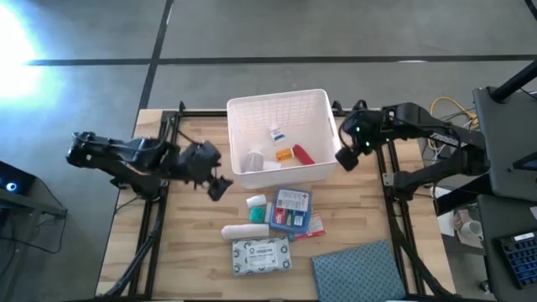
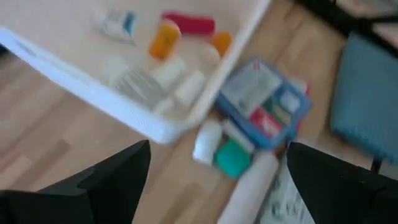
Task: Pick & place medical supplies in basket/bin
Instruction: Put the blue first aid kit into the white bin
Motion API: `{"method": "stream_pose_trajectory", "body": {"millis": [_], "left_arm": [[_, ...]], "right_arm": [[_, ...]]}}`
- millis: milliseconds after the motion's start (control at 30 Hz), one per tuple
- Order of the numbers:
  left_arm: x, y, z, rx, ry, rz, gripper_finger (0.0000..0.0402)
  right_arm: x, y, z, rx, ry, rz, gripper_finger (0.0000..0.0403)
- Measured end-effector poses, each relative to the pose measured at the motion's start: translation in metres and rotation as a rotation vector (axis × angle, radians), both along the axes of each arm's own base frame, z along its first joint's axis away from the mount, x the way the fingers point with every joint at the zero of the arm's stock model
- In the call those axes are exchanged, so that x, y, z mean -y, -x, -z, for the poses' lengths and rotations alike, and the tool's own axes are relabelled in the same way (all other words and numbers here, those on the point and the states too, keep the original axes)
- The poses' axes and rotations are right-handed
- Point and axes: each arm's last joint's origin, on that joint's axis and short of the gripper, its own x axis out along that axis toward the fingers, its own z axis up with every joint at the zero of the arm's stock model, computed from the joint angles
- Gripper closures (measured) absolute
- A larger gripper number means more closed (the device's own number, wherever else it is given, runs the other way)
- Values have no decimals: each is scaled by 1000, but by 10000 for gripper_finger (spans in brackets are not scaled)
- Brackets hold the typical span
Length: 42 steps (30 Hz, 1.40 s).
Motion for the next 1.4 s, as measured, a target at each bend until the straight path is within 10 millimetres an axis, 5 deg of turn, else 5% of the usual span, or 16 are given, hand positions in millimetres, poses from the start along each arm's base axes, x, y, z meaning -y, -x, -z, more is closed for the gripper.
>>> {"method": "stream_pose_trajectory", "body": {"millis": [433,733,1033,1400], "left_arm": [[37,10,67,-236,-3,200,48],[42,33,83,-186,14,276,48],[34,49,91,-76,-2,347,48],[37,10,101,86,-67,278,48]], "right_arm": [[-63,-2,59,-215,-388,210,44],[-116,-37,129,116,-555,259,44],[-112,-26,182,243,-408,605,44],[-109,-19,225,279,-429,598,44]]}}
